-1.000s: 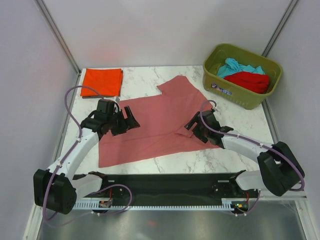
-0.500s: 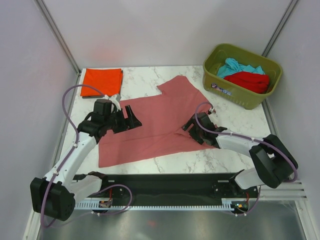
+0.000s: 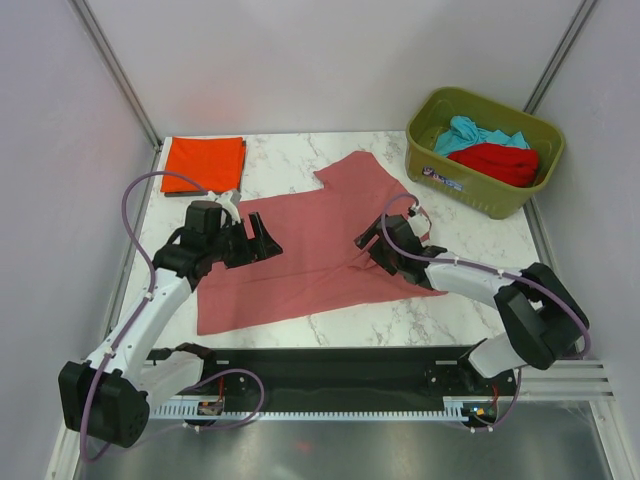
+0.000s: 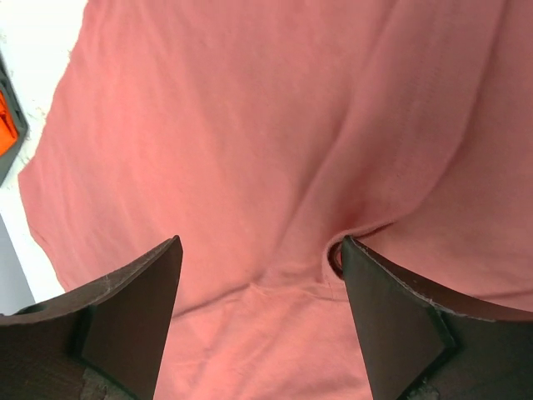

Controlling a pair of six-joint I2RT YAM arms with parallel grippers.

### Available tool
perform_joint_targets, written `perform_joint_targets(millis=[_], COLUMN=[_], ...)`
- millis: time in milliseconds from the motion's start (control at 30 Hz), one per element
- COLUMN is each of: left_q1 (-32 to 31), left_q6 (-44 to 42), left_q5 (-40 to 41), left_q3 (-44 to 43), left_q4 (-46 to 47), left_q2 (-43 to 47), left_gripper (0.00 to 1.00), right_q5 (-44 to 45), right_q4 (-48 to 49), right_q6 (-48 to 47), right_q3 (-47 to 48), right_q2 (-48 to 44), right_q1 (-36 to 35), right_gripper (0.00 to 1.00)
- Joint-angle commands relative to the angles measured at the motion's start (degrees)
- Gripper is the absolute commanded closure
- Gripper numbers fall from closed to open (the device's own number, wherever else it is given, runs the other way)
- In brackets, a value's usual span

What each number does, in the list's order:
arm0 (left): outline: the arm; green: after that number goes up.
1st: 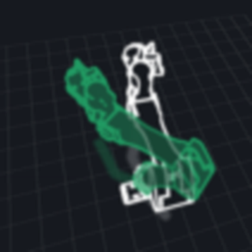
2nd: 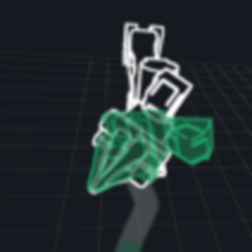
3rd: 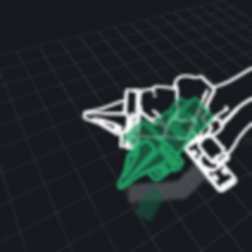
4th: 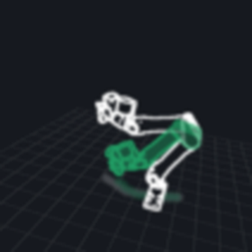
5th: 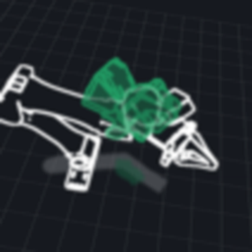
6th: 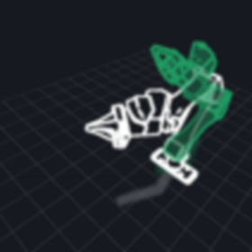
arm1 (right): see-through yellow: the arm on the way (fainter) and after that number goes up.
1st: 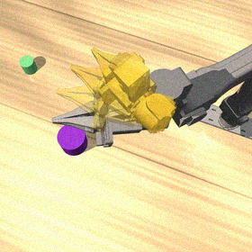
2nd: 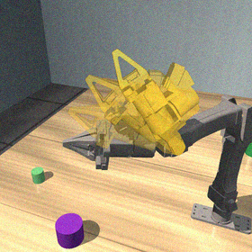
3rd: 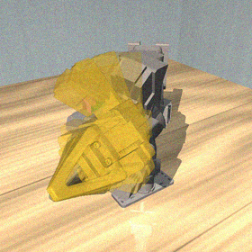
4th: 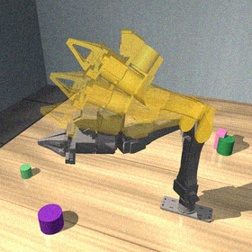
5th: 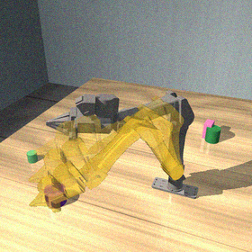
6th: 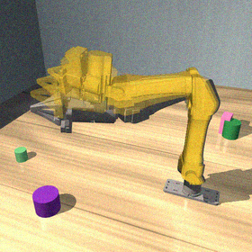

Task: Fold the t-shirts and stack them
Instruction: Fold the tshirt

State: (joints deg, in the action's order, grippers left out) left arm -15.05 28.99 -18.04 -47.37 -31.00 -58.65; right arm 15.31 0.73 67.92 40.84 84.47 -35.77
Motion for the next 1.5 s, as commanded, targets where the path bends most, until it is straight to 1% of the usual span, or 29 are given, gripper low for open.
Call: perform_joint_targets(millis=[0, 100, 200, 233, 333, 367, 467, 500, 533, 567, 600, 633, 667, 700, 733, 767, 867, 1000, 1100, 1167, 1300, 1467], left_q1=[0.5, 0.4, 0.6, 0.6, 1.1, 1.3, 1.6, 1.7, 1.8, 2.0, 2.0, 2.2, 2.3, 2.5, 2.7, 2.9, 3.1, 3.4, 3.6, 3.7, 3.9, 4.3], left_q6=[-2.4, -2.3, -1.7, -1.5, -1.0, -0.9, -0.5, -0.4, -0.3, -0.1, 0.2, 0.3, 0.4, 0.6, 0.6, 0.5, 0.5, 0.5, 0.5, 0.5, 0.4, 0.2], left_q5=[0.5, 1.0, 2.1, 3.0, 4.2, 4.5, 4.9, 5.1, 5.3, 5.5, 5.9, 6.1, 6.3, 6.4, 6.4, 6.3, 5.9, 5.1, 4.7, 4.7, 4.8, 4.4], left_q3=[0.3, 0.3, 0.5, 0.7, 1.1, 1.1, 1.2, 1.2, 1.2, 1.3, 1.3, 1.3, 1.3, 1.2, 1.2, 1.1, 1.1, 1.1, 1.1, 1.2, 1.2, 1.1], left_q4=[1.7, 1.7, 1.7, 1.6, 1.6, 1.6, 1.6, 1.6, 1.6, 1.6, 1.6, 1.7, 1.6, 1.6, 1.7, 1.6, 1.7, 1.7, 1.6, 1.7, 1.7, 1.6], left_q2=[0.6, 0.6, 1.1, 1.3, 2.2, 2.5, 2.8, 2.8, 2.7, 2.7, 2.8, 2.8, 2.8, 2.8, 2.8, 2.8, 2.6, 2.2, 2.0, 2.0, 1.8, 1.5], left_gripper=[0.12, 0.12, 0.12, 0.12, 0.12, 0.12, 0.12, 0.12, 0.12, 0.12, 0.12, 0.12, 0.12, 0.12, 0.12, 0.12, 0.12, 0.12, 0.12, 0.12, 0.12, 0.12], right_q5=[1.9, 1.5, -2.6, -5.4, -7.0, -7.3, -7.9, -6.9, -4.4, -2.1, 1.9, 3.1, 3.8, 3.8, 3.7, 3.8, 5.9, 7.9, 6.9, 6.2, 7.9, 8.2], right_q4=[2.9, 8.2, 10.4, 12.2, 11.0, 10.3, 9.5, 8.2, 0.7, -4.5, -9.0, -15.3, -16.5, -16.6, -16.6, -16.6, -18.0, -18.0, -17.3, -16.0, -15.1, -15.1], right_q6=[-1.1, -2.3, -5.9, -6.7, -10.4, -12.4, -13.4, -13.5, -13.1, -12.1, -9.5, -8.2, -6.5, -4.1, -3.0, -2.2, -0.5, -0.6, 1.2, 2.6, 4.8, 5.6], right_q3=[3.1, 4.8, 11.4, 14.5, 21.1, 22.2, 23.0, 23.3, 24.2, 25.2, 26.4, 26.0, 24.7, 22.8, 18.9, 17.0, 11.6, 5.8, 3.2, 2.2, 0.0, 0.2], right_q2=[2.9, 6.0, 10.3, 11.2, 13.7, 14.1, 14.4, 13.8, 13.4, 13.2, 12.3, 11.6, 10.6, 7.8, 6.4, 5.1, -1.0, -5.0, -5.8, -5.5, -6.1, -4.6], right_q1=[-0.3, -0.3, -0.5, -0.7, -2.4, -2.8, -3.4, -3.4, -3.3, -3.3, -3.0, -3.0, -3.1, -3.1, -3.1, -3.1, -3.0, -2.6, -2.4, -2.3, -2.2, -2.0], right_gripper=[0.15, 0.16, 0.18, 0.18, 0.20, 0.20, 0.20, 0.20, 0.20, 0.20, 0.21, 0.23, 0.35, 0.42, 0.49, 0.61, 0.71, 0.73, 0.74, 0.74, 0.75, 0.74])
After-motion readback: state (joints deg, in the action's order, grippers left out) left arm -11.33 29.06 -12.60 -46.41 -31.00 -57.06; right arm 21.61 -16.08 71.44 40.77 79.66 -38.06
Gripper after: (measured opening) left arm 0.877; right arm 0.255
